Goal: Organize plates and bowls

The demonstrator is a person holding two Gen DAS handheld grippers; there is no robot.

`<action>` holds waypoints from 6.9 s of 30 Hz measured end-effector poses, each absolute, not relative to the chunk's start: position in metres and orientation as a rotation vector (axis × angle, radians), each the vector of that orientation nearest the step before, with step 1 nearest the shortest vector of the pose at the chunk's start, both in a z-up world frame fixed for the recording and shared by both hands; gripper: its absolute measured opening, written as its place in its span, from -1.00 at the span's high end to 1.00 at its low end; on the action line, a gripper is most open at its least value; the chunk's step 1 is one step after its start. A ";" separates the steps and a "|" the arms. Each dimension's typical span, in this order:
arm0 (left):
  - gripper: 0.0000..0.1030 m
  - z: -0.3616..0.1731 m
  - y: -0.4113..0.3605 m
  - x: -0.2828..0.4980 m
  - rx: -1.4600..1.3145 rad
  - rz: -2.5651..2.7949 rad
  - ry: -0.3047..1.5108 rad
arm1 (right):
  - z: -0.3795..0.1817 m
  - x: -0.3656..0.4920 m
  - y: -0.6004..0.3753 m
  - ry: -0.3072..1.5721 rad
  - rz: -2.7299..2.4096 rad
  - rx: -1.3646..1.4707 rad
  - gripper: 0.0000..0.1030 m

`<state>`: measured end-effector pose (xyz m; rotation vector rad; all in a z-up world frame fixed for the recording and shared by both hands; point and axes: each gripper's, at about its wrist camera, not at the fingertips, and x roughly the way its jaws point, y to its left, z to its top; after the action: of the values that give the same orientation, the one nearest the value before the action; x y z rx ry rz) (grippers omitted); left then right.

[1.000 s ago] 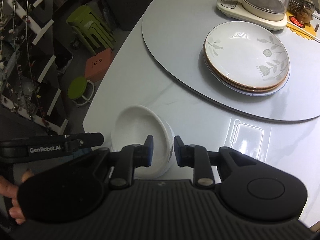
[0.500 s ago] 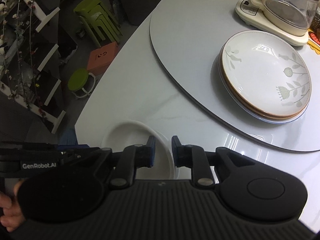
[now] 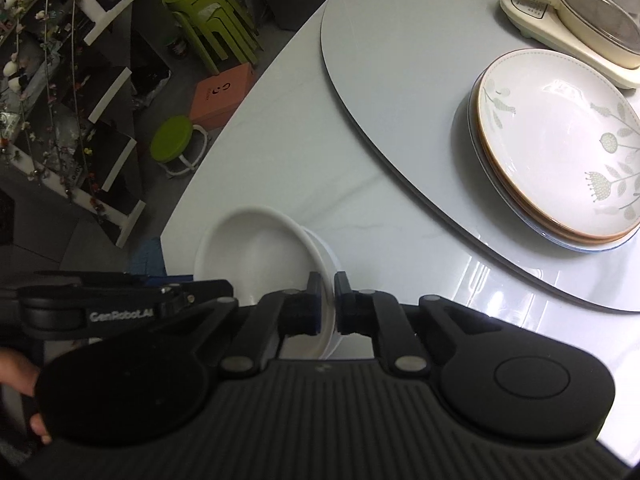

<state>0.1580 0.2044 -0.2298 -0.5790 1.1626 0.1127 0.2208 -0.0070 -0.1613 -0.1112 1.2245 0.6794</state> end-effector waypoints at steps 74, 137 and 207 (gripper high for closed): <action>0.25 -0.215 0.181 0.165 -0.480 -0.024 1.205 | -0.176 0.213 -0.013 1.363 0.511 0.129 0.47; 0.25 -0.151 0.047 0.366 -0.454 -0.229 1.172 | -0.117 0.329 -0.167 1.202 0.266 0.346 0.47; -0.24 -0.002 0.083 0.233 -0.249 -0.179 0.836 | 0.002 0.226 -0.166 0.800 0.193 0.177 -0.16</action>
<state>0.2331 0.0831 -0.0022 -0.2487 0.8364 -0.1786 0.2263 -0.1656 0.0019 0.1767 0.8003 0.1933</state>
